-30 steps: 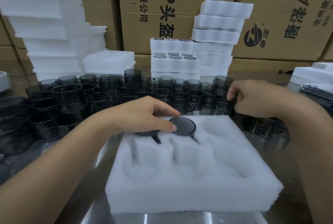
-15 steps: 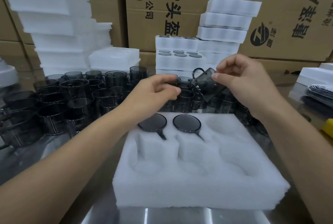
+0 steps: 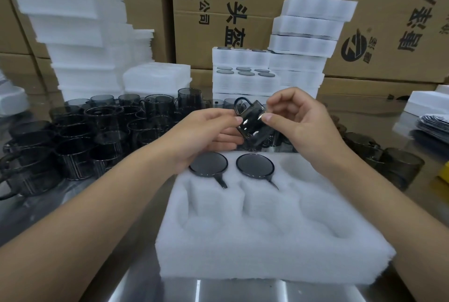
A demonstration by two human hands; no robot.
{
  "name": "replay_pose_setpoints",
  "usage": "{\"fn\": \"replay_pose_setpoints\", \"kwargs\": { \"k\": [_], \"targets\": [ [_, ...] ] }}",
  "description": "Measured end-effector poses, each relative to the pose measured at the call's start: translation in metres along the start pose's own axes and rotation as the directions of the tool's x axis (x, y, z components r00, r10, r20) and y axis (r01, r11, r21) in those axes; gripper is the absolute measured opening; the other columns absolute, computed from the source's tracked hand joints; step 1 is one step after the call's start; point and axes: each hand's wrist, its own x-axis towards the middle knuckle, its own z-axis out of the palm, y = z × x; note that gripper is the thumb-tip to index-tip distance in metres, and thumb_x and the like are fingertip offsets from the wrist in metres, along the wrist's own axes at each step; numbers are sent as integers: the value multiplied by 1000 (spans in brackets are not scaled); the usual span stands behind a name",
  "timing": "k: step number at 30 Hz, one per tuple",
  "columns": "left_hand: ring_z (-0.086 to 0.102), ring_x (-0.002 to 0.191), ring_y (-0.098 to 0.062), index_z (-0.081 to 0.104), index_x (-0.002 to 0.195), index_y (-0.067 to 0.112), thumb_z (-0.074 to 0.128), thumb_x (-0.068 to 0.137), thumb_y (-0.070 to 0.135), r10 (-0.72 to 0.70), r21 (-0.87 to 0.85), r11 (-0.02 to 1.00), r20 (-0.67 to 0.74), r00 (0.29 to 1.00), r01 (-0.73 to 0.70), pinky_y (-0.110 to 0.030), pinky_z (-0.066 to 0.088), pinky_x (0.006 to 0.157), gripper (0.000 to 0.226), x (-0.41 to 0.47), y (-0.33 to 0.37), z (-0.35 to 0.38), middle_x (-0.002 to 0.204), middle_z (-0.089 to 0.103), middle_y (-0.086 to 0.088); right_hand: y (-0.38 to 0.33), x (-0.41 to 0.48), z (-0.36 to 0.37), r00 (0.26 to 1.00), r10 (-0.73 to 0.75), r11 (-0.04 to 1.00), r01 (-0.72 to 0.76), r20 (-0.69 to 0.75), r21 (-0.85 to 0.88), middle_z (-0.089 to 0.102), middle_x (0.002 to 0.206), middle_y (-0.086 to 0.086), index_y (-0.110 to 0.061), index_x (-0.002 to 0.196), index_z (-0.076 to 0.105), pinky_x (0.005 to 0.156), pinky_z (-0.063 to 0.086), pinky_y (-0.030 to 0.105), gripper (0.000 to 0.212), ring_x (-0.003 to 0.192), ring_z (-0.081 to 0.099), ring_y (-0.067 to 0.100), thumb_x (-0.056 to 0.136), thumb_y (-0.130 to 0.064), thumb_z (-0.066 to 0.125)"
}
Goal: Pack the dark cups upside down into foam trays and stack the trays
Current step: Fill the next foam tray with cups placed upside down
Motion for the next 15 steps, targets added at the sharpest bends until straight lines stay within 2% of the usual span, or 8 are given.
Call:
{"fn": "replay_pose_setpoints", "kwargs": {
  "k": [4,7,10,15],
  "targets": [
    [72,74,-14,64,106,19,62,89,17,6,-50,999,-4,1000,-6,-20,56,64,17,0,1,-1,85,75,-5,0,-2,2,999,-15,992,20,39,-121,66,77,-12,-28,91,60,83,48,21,32,80,63,3,82,1,71],
    [73,81,-17,64,107,18,63,89,21,17,-26,1000,29,999,-16,-21,56,65,18,0,0,-1,91,75,-5,-1,-2,1,999,-39,977,41,14,-208,61,86,-13,-33,93,59,89,47,21,37,88,60,2,79,-3,74],
    [73,86,-20,65,98,20,68,84,27,19,-36,999,24,1000,-18,-22,56,65,16,0,-1,-1,92,75,-4,0,-2,1,999,0,981,8,38,-192,62,89,-6,-31,96,59,93,50,31,40,89,61,10,80,4,71],
    [73,84,-20,66,93,20,66,86,37,21,-16,1000,-24,999,-22,-23,56,65,19,2,-2,0,97,73,-7,-2,-3,1,998,-20,965,36,64,-259,66,88,-8,-38,100,57,89,44,14,47,91,62,3,80,1,72]
  ]
}}
